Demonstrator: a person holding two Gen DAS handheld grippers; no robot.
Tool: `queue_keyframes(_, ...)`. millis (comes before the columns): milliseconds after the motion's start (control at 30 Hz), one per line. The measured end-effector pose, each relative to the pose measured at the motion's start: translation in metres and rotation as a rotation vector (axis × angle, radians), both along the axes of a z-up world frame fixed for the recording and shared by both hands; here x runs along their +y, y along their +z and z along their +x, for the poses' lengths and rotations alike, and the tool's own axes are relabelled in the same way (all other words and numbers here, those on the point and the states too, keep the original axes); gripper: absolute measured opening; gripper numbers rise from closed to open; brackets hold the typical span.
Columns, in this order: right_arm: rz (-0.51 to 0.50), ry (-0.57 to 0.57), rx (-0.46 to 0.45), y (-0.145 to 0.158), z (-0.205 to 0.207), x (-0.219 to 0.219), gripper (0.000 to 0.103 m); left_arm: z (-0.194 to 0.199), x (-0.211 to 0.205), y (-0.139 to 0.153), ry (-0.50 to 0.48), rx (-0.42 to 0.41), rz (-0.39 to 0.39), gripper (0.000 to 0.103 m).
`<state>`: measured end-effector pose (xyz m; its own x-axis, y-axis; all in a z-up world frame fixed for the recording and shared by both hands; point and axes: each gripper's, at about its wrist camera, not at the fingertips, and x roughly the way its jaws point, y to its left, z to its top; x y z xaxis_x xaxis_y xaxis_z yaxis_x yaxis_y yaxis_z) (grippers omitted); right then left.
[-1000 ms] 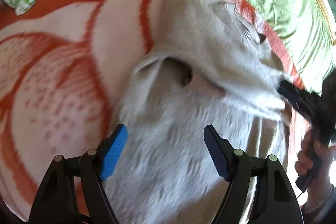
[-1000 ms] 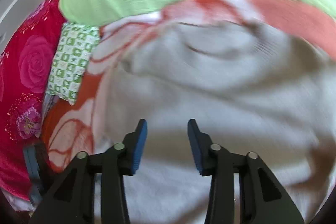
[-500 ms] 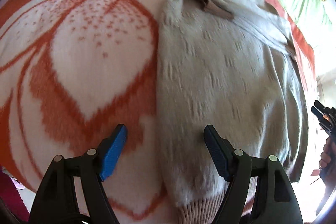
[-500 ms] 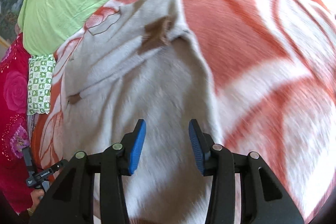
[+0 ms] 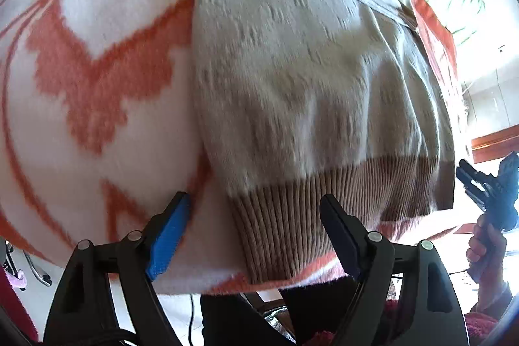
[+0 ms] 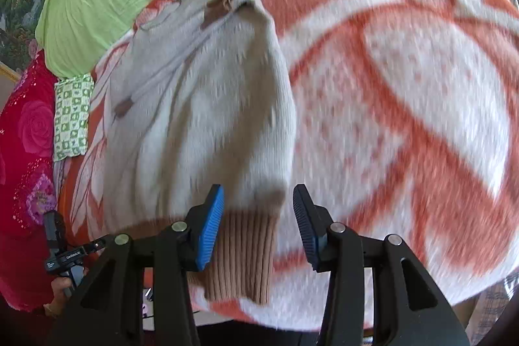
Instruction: Fold small clothes
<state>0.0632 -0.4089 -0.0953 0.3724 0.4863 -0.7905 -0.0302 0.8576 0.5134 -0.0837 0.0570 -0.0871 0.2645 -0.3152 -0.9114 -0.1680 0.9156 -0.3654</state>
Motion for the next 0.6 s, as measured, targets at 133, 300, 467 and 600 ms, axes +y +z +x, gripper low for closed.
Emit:
queue_keyframes(133,0.076,0.033,0.037,-0.017,-0.013,0.009,0.047,-0.007,0.004,-0.004,0.039,-0.028,-0.037,0.081)
queue_keyframes(300,0.208,0.016,0.045,-0.029,-0.015,0.014,0.054,-0.009,-0.005,-0.004,0.027,-0.034,-0.001,0.080)
queue_keyframes(467,0.263,-0.007,0.077,-0.036,-0.017,0.007,0.012,-0.010,-0.013,-0.001,-0.030,-0.051,-0.007,0.043)
queue_keyframes(600,0.282,-0.056,0.042,-0.026,-0.023,-0.019,0.010,-0.012,-0.012,0.001,-0.037,-0.066,-0.097,0.009)
